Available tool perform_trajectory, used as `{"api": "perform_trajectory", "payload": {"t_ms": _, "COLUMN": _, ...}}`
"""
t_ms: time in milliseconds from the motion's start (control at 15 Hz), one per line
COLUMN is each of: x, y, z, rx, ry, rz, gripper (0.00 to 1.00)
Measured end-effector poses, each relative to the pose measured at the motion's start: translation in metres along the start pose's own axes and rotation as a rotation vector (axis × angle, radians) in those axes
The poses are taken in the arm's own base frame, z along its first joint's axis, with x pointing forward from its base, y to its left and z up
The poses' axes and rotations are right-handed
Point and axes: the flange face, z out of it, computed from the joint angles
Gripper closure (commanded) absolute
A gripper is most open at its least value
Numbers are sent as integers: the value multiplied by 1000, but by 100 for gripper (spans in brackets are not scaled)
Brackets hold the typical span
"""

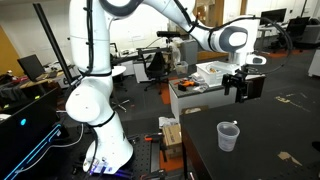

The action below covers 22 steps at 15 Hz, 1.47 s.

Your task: Remove the marker from the cup and put it on the table

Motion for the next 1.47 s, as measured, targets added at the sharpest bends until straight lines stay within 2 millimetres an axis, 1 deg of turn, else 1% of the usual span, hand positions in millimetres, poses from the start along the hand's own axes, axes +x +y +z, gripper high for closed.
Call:
{"api": "perform_trajectory", "payload": {"t_ms": 200, "x": -27, "y": 20, "z": -3, "rx": 6, "ry": -13, "rz": 17, "gripper": 0}}
{"api": "perform_trajectory", "payload": {"t_ms": 400, "x": -52, "y": 36, "z": 0, "rx": 29, "ry": -32, "rz": -3, "gripper": 0}}
{"api": "perform_trajectory", "payload": {"t_ms": 667, "x": -77, "y": 44, "z": 2, "rx": 89, "ry": -36, "rz": -104, "gripper": 0}}
{"api": "perform_trajectory", "payload": {"t_ms": 1000, "x": -97, "y": 47, "z": 1, "rx": 115, "ry": -32, "rz": -162, "gripper": 0}}
{"api": "perform_trajectory", "payload": {"t_ms": 1133, "x": -107, "y": 47, "z": 5, "rx": 118, "ry": -37, "rz": -169, "gripper": 0}}
{"api": "perform_trajectory", "payload": {"t_ms": 1200, "x": -109, "y": 47, "z": 7, "rx": 119, "ry": -41, "rz": -171, "gripper": 0}}
{"api": "perform_trajectory", "payload": {"t_ms": 1467, "x": -108, "y": 46, "z": 8, "rx": 119, "ry": -43, "rz": -173, "gripper": 0}}
